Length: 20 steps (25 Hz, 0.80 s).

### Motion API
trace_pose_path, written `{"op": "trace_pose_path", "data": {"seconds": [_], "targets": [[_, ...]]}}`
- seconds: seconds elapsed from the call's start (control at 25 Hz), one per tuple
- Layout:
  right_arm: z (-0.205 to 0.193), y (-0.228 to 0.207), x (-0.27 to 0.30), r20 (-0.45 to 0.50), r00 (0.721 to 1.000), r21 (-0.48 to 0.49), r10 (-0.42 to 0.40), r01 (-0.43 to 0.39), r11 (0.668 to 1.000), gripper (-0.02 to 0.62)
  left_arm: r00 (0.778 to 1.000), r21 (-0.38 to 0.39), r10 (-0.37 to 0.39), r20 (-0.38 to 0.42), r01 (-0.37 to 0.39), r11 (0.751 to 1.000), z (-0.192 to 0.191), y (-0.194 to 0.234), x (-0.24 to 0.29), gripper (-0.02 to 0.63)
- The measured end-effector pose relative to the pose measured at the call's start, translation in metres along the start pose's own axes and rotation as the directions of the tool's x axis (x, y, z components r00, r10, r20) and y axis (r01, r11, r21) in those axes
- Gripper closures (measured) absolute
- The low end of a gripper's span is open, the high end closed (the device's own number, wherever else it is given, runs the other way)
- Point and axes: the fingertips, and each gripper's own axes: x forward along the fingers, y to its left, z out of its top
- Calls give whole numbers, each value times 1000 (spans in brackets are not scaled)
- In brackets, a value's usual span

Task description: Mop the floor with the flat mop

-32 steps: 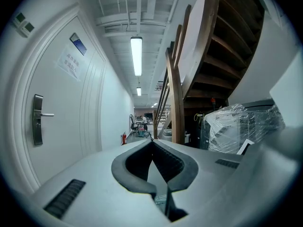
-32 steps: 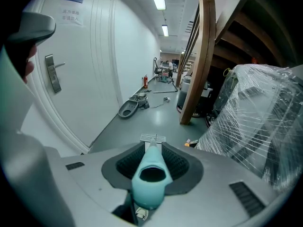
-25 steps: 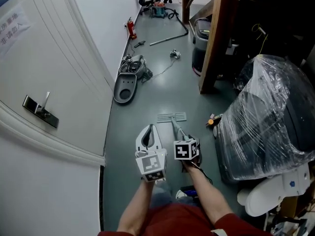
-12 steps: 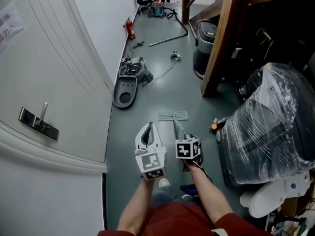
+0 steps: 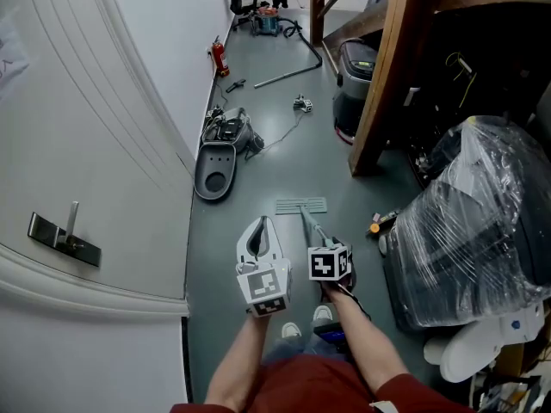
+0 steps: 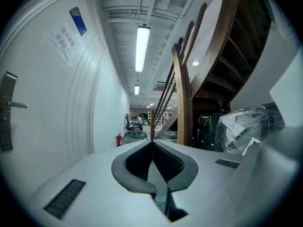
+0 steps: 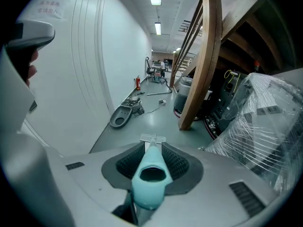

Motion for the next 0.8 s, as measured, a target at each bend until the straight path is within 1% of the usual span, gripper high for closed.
{"op": "trace_pose_path", "data": {"seconds": [0.32, 0.52, 0.8], "targets": [[36, -22, 32, -4, 1000, -15, 12, -12, 1000, 476, 1000, 2, 25, -1, -25, 1000, 4, -1, 50, 591], [56, -28, 42, 6, 1000, -29, 20, -20, 999, 476, 999, -8, 32, 20, -31, 999, 11, -1, 69, 591], [61, -30, 48, 1, 1000, -35, 25, -25, 999, 476, 1000, 9, 24, 18, -24, 1000, 13, -6, 79, 591]]}}
